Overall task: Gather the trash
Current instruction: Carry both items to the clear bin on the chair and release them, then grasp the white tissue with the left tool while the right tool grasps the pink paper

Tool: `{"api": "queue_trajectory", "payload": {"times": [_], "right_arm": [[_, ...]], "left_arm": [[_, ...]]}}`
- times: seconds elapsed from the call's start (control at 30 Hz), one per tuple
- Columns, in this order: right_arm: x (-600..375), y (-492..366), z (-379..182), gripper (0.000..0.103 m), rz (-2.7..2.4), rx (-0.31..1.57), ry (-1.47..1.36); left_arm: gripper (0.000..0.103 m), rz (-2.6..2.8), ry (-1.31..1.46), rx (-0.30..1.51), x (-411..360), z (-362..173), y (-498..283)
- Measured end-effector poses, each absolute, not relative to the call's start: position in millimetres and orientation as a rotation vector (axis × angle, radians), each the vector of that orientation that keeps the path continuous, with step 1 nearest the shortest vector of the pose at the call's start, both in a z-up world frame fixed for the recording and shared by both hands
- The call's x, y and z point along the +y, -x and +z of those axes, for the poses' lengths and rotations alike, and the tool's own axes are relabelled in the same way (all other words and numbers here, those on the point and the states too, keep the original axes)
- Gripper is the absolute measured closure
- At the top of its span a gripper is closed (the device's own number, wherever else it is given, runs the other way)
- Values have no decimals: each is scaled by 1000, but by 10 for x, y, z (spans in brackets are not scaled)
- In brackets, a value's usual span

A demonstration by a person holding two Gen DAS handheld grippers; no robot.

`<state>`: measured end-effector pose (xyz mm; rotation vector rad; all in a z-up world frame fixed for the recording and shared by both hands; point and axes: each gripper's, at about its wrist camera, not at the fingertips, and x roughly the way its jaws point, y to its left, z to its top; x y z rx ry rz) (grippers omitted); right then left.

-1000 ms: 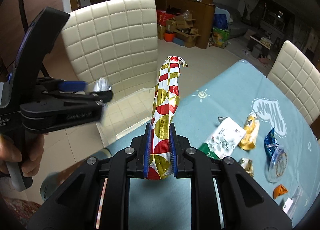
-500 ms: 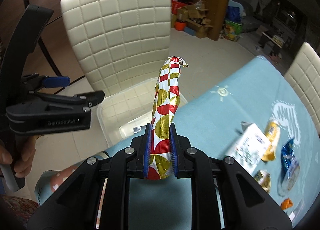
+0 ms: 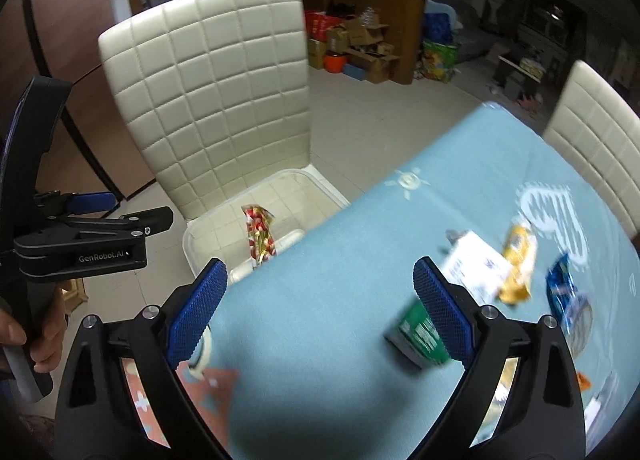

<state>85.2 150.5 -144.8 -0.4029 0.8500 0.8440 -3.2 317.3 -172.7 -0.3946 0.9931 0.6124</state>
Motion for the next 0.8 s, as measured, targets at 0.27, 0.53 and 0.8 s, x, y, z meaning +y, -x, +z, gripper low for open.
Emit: {"api": "queue_trajectory", "payload": {"times": [0.27, 0.53, 0.8], "right_arm": [[727, -833, -1368, 9, 673, 850, 308], [-442, -810, -1324, 9, 425, 861, 210], [-1760, -836, -1401, 10, 123, 890, 128]], "left_arm": [[17, 459, 303, 979, 2529, -1590, -259], [17, 242, 193, 992, 1533, -1530, -555], [17, 15, 98, 1015, 440, -1554, -827]]}}
